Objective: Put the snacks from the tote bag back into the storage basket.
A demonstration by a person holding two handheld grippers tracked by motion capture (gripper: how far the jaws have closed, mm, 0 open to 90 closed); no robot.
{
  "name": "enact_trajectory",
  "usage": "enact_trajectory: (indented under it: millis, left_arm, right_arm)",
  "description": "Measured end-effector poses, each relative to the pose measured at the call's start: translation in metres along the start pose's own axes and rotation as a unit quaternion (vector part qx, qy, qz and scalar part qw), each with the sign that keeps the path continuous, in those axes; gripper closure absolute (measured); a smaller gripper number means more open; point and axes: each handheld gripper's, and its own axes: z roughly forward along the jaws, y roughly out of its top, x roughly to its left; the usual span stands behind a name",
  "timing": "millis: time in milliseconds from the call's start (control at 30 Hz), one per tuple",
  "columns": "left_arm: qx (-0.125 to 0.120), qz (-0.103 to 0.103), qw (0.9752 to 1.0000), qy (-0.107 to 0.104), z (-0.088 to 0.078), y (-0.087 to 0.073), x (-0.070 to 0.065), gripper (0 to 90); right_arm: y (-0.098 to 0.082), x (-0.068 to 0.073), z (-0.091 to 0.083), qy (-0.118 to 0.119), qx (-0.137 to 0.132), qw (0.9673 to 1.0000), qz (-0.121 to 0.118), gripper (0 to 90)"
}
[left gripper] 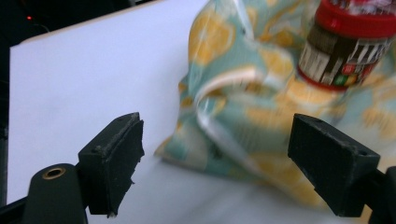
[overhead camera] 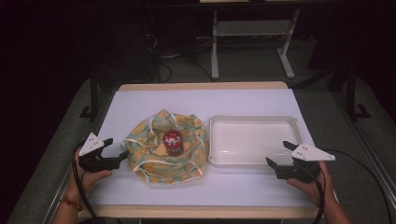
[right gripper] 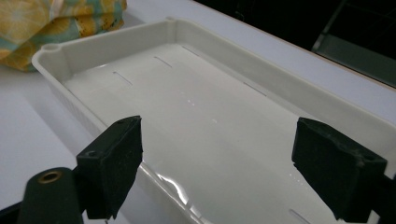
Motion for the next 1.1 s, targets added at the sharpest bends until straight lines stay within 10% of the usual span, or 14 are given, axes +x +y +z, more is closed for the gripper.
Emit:
enact_trajectory:
  millis: [233,500,1100]
  left_arm:
    - [0.011,0.000,0.9998,-0.016,0.007,-0.003,-0.007,17.7]
    - [0.017,-0.050,0.9981,-0.032,0.000,0.002,-0.011,19.4]
    - [-0.002,-0.032,0.9982,-0.050,-0.004,0.023,-0.030,19.3]
  right_arm:
    - [0.002,-0.002,0.000,-0.001,-0.005,1.0000,-0.003,15.7]
    - [0.005,0.002,0.003,-0.002,0.001,1.0000,-0.008,15.7]
    - [0.003,0.002,0.004,-0.002,0.008,0.9999,-0.009,15.7]
